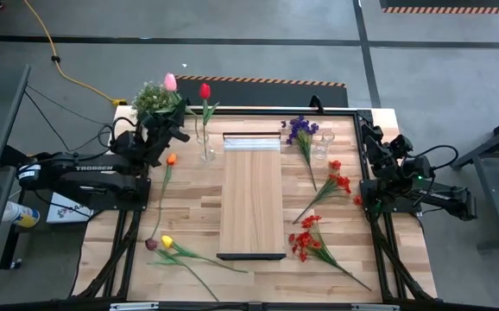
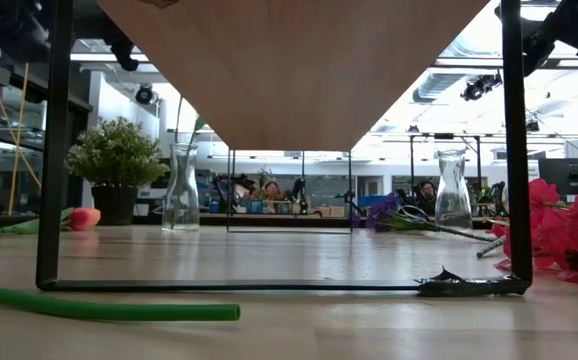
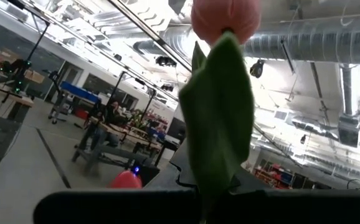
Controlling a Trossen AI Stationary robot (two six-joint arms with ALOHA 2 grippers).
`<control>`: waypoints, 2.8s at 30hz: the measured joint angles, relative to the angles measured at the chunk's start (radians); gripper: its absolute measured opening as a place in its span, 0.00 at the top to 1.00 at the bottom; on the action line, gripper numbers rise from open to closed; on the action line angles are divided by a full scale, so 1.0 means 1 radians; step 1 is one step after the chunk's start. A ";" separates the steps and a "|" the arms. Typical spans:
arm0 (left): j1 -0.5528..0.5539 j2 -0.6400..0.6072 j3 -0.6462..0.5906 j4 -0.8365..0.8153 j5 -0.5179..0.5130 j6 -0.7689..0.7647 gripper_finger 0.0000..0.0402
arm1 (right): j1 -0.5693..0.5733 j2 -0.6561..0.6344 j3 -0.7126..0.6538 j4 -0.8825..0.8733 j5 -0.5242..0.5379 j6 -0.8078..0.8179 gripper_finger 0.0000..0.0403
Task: Pick and place flowers into a vace then onto a shelf
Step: Put the pink flower into the left transparent vase
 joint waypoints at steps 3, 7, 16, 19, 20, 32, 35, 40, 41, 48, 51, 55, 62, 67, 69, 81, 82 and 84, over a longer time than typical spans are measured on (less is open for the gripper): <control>0.000 0.001 -0.068 0.119 -0.002 -0.001 0.92 | 0.000 0.000 0.000 0.000 0.000 0.000 0.33; 0.000 0.000 -0.147 0.267 -0.003 -0.001 0.92 | 0.000 0.000 0.000 0.000 0.000 -0.001 0.33; 0.000 0.000 -0.168 0.300 0.024 0.000 0.92 | 0.000 0.000 0.000 0.000 0.012 -0.001 0.33; 0.000 0.005 -0.167 0.289 0.024 -0.001 0.92 | 0.000 0.000 0.000 0.000 0.013 -0.003 0.32; 0.000 0.014 -0.167 0.289 0.024 -0.006 0.92 | 0.000 0.000 0.000 0.000 0.015 -0.003 0.32; 0.000 0.139 -0.167 0.301 0.012 -0.080 0.92 | 0.000 0.000 0.000 0.000 0.016 -0.003 0.33; 0.000 0.158 -0.166 0.300 0.012 -0.093 0.92 | 0.000 0.000 0.000 0.000 0.016 -0.003 0.33; 0.000 0.193 -0.166 0.291 0.017 -0.128 0.91 | 0.000 0.000 0.000 0.000 0.016 -0.003 0.33; 0.000 0.200 -0.166 0.292 0.017 -0.139 0.90 | 0.000 0.000 0.000 0.000 0.016 -0.003 0.33; -0.001 0.237 -0.166 0.281 0.017 -0.169 0.81 | 0.000 0.000 0.000 0.000 0.014 -0.001 0.33; -0.001 0.243 -0.166 0.240 0.018 -0.198 0.80 | 0.000 0.000 0.000 0.000 0.004 0.000 0.33; -0.001 0.243 -0.166 0.177 0.018 -0.243 0.80 | 0.000 0.000 0.000 0.000 0.000 0.000 0.32; -0.001 0.243 -0.166 0.161 0.016 -0.266 0.79 | 0.000 0.000 0.000 0.000 -0.010 0.000 0.33; -0.001 0.243 -0.166 0.153 0.012 -0.266 0.79 | 0.000 0.000 0.000 0.000 -0.024 0.000 0.33; -0.001 0.243 -0.166 0.146 0.012 -0.266 0.79 | 0.000 0.000 0.000 0.000 -0.023 0.000 0.33; -0.001 0.243 -0.166 0.118 -0.052 -0.264 0.79 | 0.000 0.000 0.000 0.000 -0.023 0.016 0.32; -0.001 0.243 -0.166 0.118 -0.052 -0.264 0.79 | 0.000 0.000 0.000 0.000 -0.023 0.022 0.32; -0.001 0.243 -0.166 0.118 -0.052 -0.264 0.79 | 0.000 0.000 0.000 0.000 -0.023 0.023 0.33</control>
